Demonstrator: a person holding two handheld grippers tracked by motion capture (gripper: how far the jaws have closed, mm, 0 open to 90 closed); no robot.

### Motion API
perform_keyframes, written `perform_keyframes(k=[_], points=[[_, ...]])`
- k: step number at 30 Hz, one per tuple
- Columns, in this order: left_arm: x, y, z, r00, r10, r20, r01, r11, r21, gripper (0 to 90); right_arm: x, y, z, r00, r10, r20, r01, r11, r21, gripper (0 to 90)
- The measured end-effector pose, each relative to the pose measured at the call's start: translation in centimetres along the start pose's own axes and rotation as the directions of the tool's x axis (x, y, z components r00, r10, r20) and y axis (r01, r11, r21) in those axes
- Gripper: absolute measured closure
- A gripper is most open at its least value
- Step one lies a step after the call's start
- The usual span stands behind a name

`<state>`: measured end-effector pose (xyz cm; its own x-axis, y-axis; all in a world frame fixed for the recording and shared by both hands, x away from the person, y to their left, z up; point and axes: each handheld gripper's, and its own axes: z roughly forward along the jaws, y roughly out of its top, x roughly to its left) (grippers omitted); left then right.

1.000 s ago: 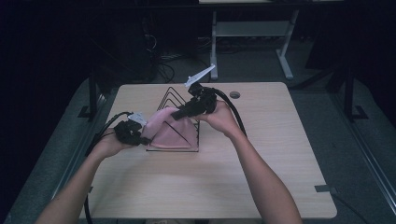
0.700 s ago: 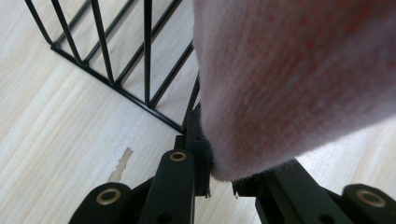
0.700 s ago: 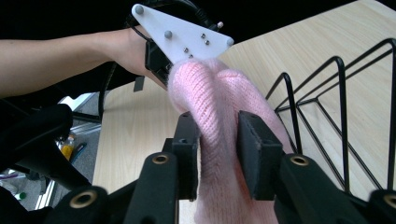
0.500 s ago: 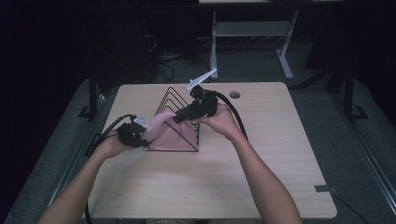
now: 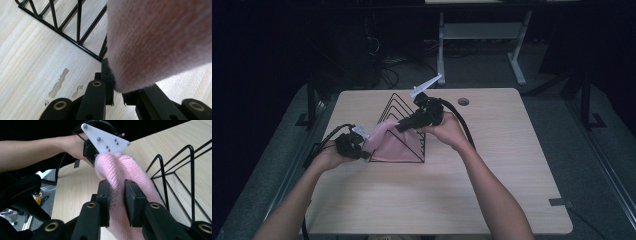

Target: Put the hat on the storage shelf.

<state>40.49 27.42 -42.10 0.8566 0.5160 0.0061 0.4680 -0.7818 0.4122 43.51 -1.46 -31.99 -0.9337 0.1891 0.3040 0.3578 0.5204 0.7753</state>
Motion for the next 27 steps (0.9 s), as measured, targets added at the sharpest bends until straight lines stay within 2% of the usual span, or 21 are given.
perform_keyframes(k=[5,8,10,13,14,18,23,27], points=[[-0.1,-0.1,-0.3,0.9999,-0.015,-0.005,0.015,0.9999,-0.007,71.5,0.0,-0.3,-0.6,0.9999,0.01,0.003,-0.01,1.0,-0.009,63.0],[-0.2,-0.3,-0.7,0.9998,-0.019,-0.007,0.018,0.9997,-0.014,66.7,0.4,-0.7,-1.3,0.9997,0.017,0.015,-0.017,0.999,-0.041,56.5],[-0.3,-0.6,-1.1,0.9994,-0.034,-0.008,0.034,0.999,-0.028,65.0,0.6,-1.0,-2.1,0.9988,0.035,0.035,-0.033,0.998,-0.06,50.3],[-0.3,-0.8,-1.6,0.999,-0.042,-0.014,0.041,0.9986,-0.034,63.4,0.5,-1.5,-2.9,0.9978,0.044,0.05,-0.041,0.997,-0.062,46.3],[-0.4,-0.9,-1.7,0.9984,-0.055,-0.012,0.055,0.9973,-0.048,62.9,0.5,-1.7,-3.3,0.9968,0.049,0.063,-0.045,0.997,-0.064,44.7],[-0.4,-1.3,-2.4,0.9985,-0.049,-0.023,0.048,0.9977,-0.047,61.6,0.4,-2.8,-4.6,0.9929,0.068,0.098,-0.061,0.996,-0.067,41.1],[-0.5,-1.7,-3.0,0.9977,-0.062,-0.027,0.061,0.9962,-0.063,58.8,0.0,-4.3,-6.2,0.9852,0.087,0.148,-0.08,0.995,-0.054,38.5],[-0.6,-2.0,-3.3,0.9973,-0.066,-0.03,0.064,0.9958,-0.066,57.2,-0.3,-5.6,-7.3,0.9786,0.106,0.177,-0.096,0.993,-0.065,36.7]])
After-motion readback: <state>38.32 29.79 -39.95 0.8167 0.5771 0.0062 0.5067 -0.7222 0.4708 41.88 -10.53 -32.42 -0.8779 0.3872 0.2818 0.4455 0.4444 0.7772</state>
